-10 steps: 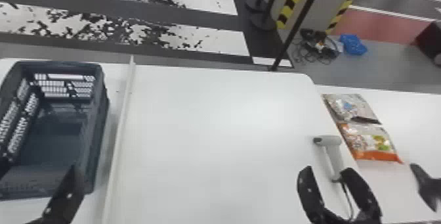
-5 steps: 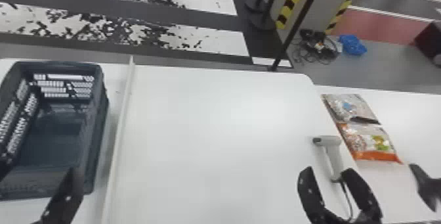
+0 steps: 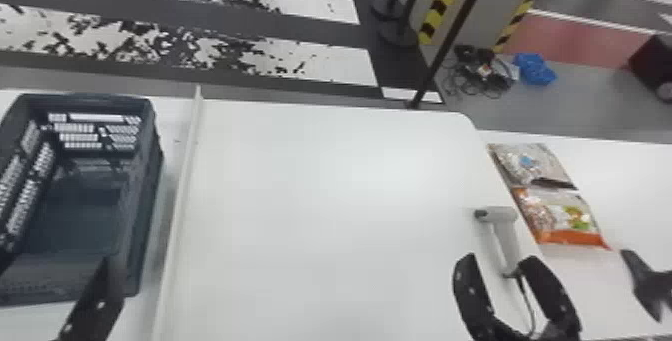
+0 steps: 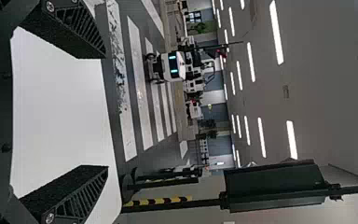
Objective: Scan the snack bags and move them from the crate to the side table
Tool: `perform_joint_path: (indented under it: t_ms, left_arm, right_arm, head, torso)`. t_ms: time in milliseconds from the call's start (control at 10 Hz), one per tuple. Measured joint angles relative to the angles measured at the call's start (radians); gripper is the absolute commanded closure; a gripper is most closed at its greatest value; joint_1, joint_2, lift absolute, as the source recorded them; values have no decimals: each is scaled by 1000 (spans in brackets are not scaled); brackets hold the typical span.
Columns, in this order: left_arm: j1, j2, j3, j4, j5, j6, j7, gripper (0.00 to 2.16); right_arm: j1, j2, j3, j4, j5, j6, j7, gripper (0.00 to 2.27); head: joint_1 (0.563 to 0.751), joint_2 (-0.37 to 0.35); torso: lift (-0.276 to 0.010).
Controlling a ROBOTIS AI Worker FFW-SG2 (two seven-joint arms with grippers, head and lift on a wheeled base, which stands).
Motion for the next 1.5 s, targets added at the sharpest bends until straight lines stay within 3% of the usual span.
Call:
perform_joint_path:
  t_ms: [1500]
  left_arm:
    - [-5,-2,-2,22,0,-25,-12,66]
  right_arm:
    - [0,-1,-1,21,-3,-46,0,83]
  head:
    - [695,-282]
  torso:
    - [-87]
